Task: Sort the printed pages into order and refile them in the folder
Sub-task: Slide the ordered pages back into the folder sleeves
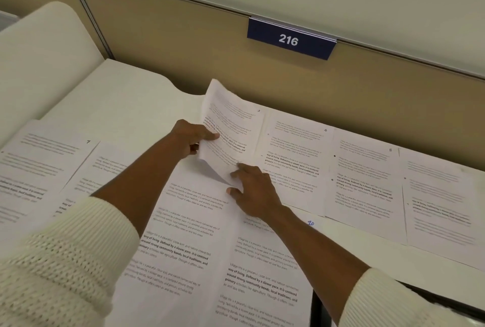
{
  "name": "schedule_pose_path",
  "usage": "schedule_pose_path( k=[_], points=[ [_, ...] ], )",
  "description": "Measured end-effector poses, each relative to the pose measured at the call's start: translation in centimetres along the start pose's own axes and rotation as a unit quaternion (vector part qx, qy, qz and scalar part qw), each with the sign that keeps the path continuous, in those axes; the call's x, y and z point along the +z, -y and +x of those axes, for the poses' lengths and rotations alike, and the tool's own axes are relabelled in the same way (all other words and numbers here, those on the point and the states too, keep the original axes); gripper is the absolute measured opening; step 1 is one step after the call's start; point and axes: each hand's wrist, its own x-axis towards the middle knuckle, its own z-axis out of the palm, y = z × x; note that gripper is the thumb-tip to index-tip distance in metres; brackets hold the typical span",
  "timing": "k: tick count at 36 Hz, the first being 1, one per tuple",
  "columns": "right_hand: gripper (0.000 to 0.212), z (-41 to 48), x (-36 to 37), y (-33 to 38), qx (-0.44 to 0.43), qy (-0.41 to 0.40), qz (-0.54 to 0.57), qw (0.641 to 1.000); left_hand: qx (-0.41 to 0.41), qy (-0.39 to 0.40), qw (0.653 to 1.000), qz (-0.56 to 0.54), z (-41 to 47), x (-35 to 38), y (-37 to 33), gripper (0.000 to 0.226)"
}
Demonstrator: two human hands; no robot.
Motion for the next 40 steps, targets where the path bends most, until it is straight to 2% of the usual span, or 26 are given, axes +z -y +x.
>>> schedule_pose_path(
  k=[3, 5, 7, 10, 13, 15, 17, 19, 21, 24, 31, 36, 40],
  points=[
    [0.050, 0.2, 0.3, -0.2, 0.016, -0.034, 0.088, 0.995, 0.003, 0.055, 0.998, -0.025, -2.3, -0.7, -0.4, 0.032],
    [0.050, 0.3, 0.2, -0.1, 0.043, -0.085, 0.171, 0.981, 0.012, 0.097, 0.993, -0.065, -3.6, -1.2, -0.5, 0.033],
    [0.051, 0.2, -0.4, 0.3, 0.089, -0.140, 0.274, 0.947, 0.017, 0.139, 0.983, -0.115, -4.5, -1.8, -0.6, 0.044],
    [0.057, -0.1, -1.8, 0.8, 0.171, -0.173, 0.405, 0.881, 0.024, 0.203, 0.964, -0.173, -6.3, -2.9, -0.6, 0.041],
    [0.052, -0.6, -3.2, 0.6, 0.222, -0.105, 0.549, 0.799, 0.033, 0.239, 0.949, -0.203, -8.0, -3.5, 0.1, 0.042],
    [0.047, -1.5, -3.7, 0.3, 0.210, -0.025, 0.643, 0.737, 0.034, 0.253, 0.944, -0.210, -8.9, -3.8, 0.9, 0.046],
    [0.052, -2.5, -3.8, 0.0, 0.181, 0.029, 0.706, 0.684, 0.030, 0.260, 0.943, -0.208, -9.9, -3.8, 1.7, 0.048],
    [0.049, -3.8, -3.9, -0.3, 0.163, 0.048, 0.745, 0.645, 0.029, 0.270, 0.940, -0.205, -11.0, -3.6, 2.7, 0.049],
    [0.046, -5.3, -4.0, -0.5, 0.151, 0.049, 0.764, 0.625, 0.035, 0.285, 0.940, -0.184, -11.9, -3.1, 3.9, 0.050],
    [0.049, -8.0, -3.8, -1.4, 0.157, 0.016, 0.759, 0.631, 0.044, 0.299, 0.942, -0.146, -13.4, -2.2, 5.8, 0.049],
    [0.048, -16.2, -3.5, -4.2, 0.178, -0.074, 0.693, 0.694, 0.064, 0.336, 0.938, -0.054, -17.1, 0.8, 9.9, 0.043],
    [0.042, -23.0, -3.1, -6.2, 0.186, -0.089, 0.636, 0.744, 0.072, 0.239, 0.967, -0.051, -19.6, 5.2, 12.2, 0.036],
    [0.043, -27.8, -2.7, -8.0, 0.199, -0.111, 0.626, 0.746, 0.137, 0.160, 0.978, -0.011, -21.8, 9.1, 13.9, 0.030]
  ],
)
